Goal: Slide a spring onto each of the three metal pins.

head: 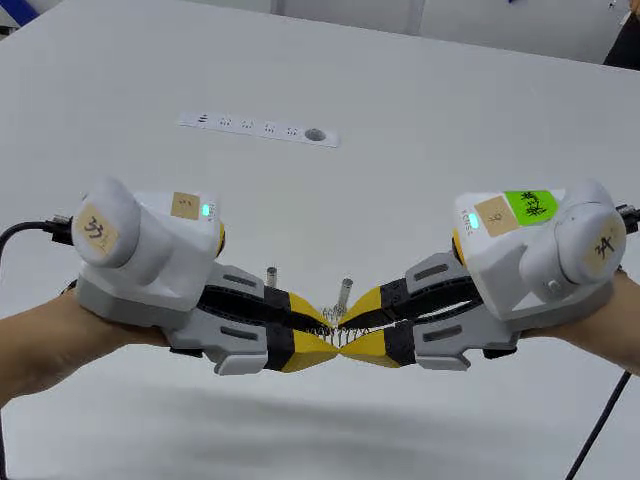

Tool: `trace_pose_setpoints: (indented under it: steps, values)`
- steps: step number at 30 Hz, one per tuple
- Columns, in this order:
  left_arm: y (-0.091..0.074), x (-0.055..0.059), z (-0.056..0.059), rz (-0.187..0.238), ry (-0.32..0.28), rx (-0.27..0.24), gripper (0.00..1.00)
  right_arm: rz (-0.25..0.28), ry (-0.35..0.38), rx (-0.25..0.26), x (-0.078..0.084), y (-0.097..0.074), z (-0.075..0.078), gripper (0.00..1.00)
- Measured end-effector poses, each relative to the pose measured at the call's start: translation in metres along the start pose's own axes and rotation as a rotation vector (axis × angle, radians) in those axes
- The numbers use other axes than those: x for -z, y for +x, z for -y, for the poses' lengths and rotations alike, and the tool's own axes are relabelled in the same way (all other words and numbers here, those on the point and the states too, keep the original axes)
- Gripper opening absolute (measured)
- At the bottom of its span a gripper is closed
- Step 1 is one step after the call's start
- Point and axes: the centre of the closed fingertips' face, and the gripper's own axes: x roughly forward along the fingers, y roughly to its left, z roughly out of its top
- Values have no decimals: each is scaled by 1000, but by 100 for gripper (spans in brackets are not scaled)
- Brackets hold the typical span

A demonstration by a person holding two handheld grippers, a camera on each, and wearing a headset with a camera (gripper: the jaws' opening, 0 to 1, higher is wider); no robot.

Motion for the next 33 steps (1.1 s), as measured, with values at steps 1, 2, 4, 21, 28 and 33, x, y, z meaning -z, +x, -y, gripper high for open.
trace_pose_setpoints:
  steps: [1, 2, 4, 21, 28, 33]
  values:
    - [0, 0, 2, -2, -1, 4, 10, 1, 4, -7, 0, -1, -1, 12]
    - [0, 0, 2, -3, -1, 4, 10, 2, 6, -6, 0, -1, -1, 12]
    - [0, -2, 4, -2, 19, 13, 10, 7, 21, -11, 0, -3, -2, 14]
    - [-3, -10, 8, 4, 55, 35, 10, 65, 64, -27, -4, -12, -4, 11]
    - [-4, -11, 8, 1, 78, 32, 10, 90, 58, -46, -15, -16, -5, 11]
    - [-4, -11, 5, -10, 100, 22, 10, 120, 62, -49, -23, -17, -4, 11]
